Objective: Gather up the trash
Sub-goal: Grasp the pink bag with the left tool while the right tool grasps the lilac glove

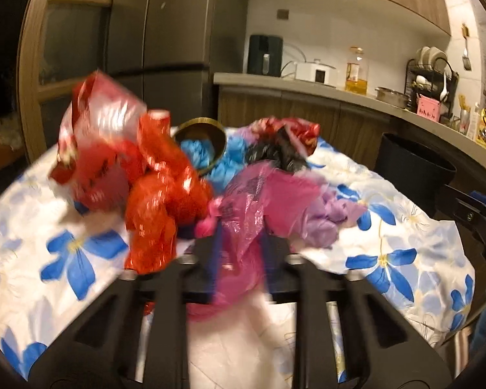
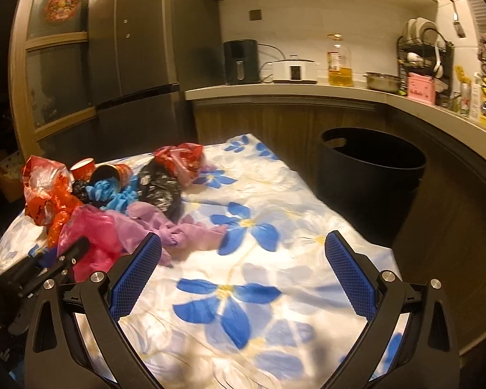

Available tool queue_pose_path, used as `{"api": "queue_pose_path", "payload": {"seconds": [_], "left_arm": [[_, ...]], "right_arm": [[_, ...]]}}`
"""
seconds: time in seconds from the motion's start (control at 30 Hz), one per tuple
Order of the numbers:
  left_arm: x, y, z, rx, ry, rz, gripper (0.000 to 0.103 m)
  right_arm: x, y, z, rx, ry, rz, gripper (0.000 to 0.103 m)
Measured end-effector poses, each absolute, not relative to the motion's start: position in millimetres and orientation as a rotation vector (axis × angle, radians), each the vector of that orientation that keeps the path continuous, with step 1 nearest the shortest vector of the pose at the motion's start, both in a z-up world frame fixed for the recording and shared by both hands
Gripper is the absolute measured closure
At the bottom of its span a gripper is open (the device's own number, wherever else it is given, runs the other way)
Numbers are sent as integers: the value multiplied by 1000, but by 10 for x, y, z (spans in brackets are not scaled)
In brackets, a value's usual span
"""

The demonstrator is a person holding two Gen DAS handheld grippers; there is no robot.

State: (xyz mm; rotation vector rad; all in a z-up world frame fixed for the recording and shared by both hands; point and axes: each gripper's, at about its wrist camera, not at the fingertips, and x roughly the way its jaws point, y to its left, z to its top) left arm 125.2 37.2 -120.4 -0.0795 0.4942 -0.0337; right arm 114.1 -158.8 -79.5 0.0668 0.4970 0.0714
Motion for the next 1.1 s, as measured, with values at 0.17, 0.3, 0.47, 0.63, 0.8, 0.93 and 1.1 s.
{"api": "queue_pose_path", "payload": {"seconds": [0.17,0.3,0.47,0.63,0.8,0.93,1.1], "left_arm": [[1081,588,-1110,-192,448,-47,99],[831,684,-922,-246,382,-53,100],[654,696,-770,-229,326,-37,100],[711,695,-767,-235,345,-18,100],[743,716,-786,-249,363,-11,100],[757,686,-777,-243,371,-8,100],[758,632,-754,-231,374,-3,100]], "right_arm": [[1293,-1366,-896,58,459,148,9],[1490,-1167,-1005,46,461,206,11],[1723,-954,-1105,30,479,255,25],[1887,-838,-1222,20,529,284,41],[1941,-873,-1305,46,594,324,83],[1870,-953,-1299,60,597,343,95],[1651,-1160,-1084,83,538,342,97]]}}
